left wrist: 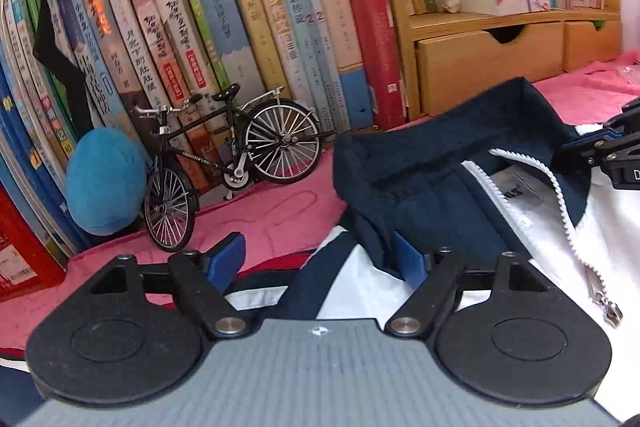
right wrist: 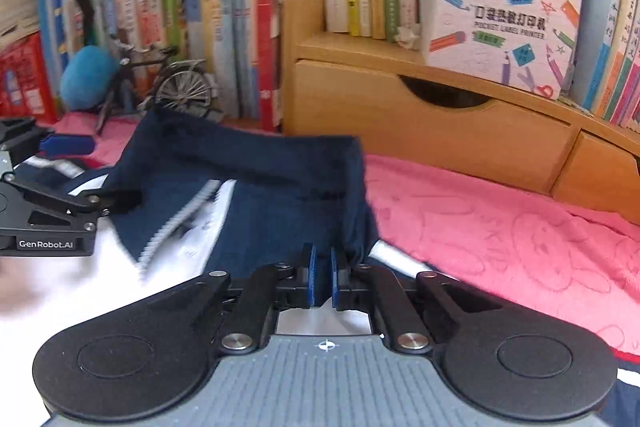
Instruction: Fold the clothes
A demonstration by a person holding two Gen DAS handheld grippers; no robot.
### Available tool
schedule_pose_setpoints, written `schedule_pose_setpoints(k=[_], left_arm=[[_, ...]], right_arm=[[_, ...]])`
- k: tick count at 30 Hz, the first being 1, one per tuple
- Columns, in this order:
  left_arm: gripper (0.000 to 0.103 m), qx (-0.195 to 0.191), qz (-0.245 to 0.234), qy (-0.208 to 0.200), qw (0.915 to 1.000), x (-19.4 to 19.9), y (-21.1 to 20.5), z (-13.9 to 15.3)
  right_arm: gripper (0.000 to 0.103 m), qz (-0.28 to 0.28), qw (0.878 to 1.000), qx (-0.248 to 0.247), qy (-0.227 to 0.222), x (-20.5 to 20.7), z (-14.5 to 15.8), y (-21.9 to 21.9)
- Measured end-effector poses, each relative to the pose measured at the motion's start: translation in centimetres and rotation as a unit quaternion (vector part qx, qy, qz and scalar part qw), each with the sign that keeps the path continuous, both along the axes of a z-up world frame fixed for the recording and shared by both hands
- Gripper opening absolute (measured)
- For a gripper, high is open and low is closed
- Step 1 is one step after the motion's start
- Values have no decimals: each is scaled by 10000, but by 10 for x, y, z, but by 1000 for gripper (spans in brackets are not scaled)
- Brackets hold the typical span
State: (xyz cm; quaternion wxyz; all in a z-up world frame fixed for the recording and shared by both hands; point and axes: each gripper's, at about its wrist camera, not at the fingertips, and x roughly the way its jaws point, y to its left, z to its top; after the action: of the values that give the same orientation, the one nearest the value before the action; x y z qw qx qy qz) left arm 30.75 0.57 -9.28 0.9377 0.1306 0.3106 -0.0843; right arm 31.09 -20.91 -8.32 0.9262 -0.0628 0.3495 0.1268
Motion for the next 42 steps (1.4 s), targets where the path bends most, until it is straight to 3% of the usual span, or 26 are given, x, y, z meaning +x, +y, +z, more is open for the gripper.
schedule_pose_setpoints(k=[3,8,13,16,18,20,22,25,28,30,31,33,36,38,42], left_arm=[[90,-365,100,216,9991,11,13,-3],[102,-785,290,518,9951,32,24,-6],[100,-1004,534,544,9920,43,23,-3],[94,-1111,561,413,9914,33,23,8],[86,-1049,459,250,9931,18,20,18],[75,-847,256,63,9961,-3,18,29],[77,-464,80,-218,9987,-22,16,37],[76,33,269,-397,9988,-16,11,40],[63,-413,701,-145,9966,-8,16,45],[63,-742,409,-87,9964,-23,20,49],[63,-725,109,-108,9972,-38,20,51],[63,-456,-454,-209,9977,-73,14,51],[68,100,-972,-297,9948,-111,6,43],[70,474,-807,-244,9953,-118,13,31],[71,48,-21,105,9999,-124,61,22]], right_arm=[[0,-37,9999,86,-119,13,-6,-4],[0,-189,9992,236,-266,32,-13,-10],[3,-484,9952,839,-114,46,-10,-22],[27,-474,9934,1040,-125,30,0,-27],[53,-288,9964,670,-423,3,11,-23],[55,-21,9975,73,-709,-27,19,-16],[56,388,9946,-452,-855,-61,24,-9],[71,806,9882,-913,-929,-110,24,6],[78,1033,9853,-1041,-881,-150,21,24],[77,901,9877,-1012,-779,-162,21,27],[75,866,9901,-872,-674,-167,21,22],[69,760,9941,-617,-465,-171,20,8],[68,286,9981,-503,-229,-170,11,-26],[67,-171,9991,-360,-127,-166,6,-61],[70,-1290,9916,13,48,-168,7,-149]])
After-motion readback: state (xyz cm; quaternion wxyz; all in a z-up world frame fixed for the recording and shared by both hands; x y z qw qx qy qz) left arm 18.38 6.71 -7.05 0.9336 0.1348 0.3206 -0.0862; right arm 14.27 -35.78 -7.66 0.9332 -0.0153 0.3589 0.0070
